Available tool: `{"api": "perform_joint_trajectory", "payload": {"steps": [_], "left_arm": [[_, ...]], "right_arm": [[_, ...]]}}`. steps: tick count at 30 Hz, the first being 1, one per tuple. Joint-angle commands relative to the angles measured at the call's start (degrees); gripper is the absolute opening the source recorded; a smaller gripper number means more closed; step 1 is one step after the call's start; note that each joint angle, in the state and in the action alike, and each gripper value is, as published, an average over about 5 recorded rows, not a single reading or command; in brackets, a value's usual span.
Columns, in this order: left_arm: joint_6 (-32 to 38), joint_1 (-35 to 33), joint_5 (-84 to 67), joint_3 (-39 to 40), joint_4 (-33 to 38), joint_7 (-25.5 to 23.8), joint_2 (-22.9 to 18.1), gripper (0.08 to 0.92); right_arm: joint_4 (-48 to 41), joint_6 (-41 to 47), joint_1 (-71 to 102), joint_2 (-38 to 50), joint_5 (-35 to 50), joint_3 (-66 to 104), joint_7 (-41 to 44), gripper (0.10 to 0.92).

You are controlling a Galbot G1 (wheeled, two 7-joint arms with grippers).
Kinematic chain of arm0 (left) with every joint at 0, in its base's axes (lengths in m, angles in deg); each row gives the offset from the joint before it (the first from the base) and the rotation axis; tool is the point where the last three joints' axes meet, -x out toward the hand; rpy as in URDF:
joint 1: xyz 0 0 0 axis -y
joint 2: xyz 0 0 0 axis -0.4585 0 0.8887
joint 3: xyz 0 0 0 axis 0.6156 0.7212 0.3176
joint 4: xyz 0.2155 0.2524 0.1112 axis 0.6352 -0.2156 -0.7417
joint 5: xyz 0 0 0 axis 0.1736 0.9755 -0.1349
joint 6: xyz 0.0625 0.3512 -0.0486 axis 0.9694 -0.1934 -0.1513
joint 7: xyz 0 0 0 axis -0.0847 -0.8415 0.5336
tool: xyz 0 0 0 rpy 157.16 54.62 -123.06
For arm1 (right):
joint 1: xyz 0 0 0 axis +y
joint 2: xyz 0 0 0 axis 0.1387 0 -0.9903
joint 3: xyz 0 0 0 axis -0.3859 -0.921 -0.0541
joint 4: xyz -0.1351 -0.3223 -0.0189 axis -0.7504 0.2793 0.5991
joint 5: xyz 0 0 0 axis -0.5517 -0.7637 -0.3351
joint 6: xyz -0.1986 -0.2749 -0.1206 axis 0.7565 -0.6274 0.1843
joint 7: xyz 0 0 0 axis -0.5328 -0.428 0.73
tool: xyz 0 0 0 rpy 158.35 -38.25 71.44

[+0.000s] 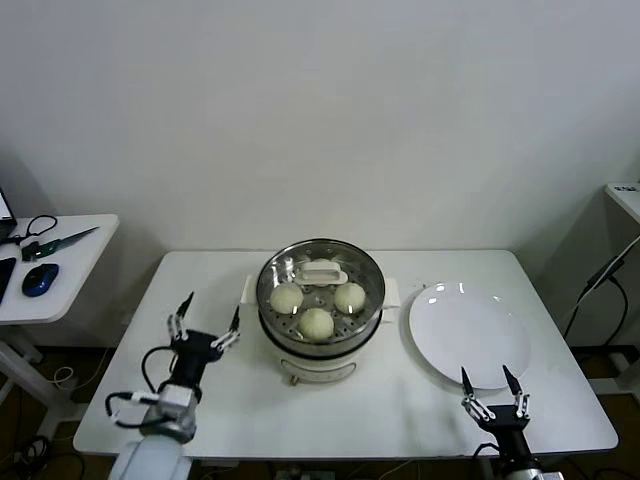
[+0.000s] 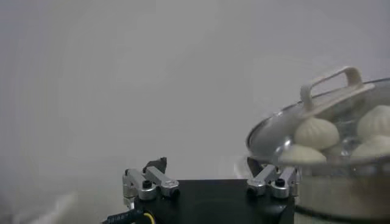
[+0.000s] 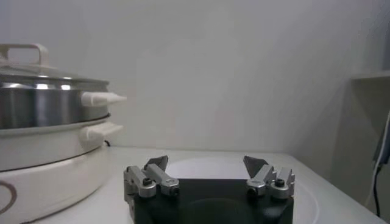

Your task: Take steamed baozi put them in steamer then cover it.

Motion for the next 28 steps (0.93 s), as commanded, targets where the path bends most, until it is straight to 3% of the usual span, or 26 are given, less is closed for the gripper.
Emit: {"api": "perform_joint_trajectory", "payload": {"steps": [1,10,28], "left_arm": [[13.51,-10.62,-19.64,-7.61,-5.52,3.94,-1.30,0.823],[15.53,-12.01,-17.09,-5.51,-9.06,3.85,-3.39,0.823],[16.47,-12.92,-16.78,-4.81,-8.46,2.03,-3.69,0.823]], "right_arm": [[-0.83,0.90,-0.24,0.85,0.02,-0.26,0.28,0.823],[-0.99,1.50,-0.52,1.22,0.49,-0.69,0.58,0.823],[-1.15,1.51,-0.41,1.08,1.44,-0.91,1.18,0.823]]}}
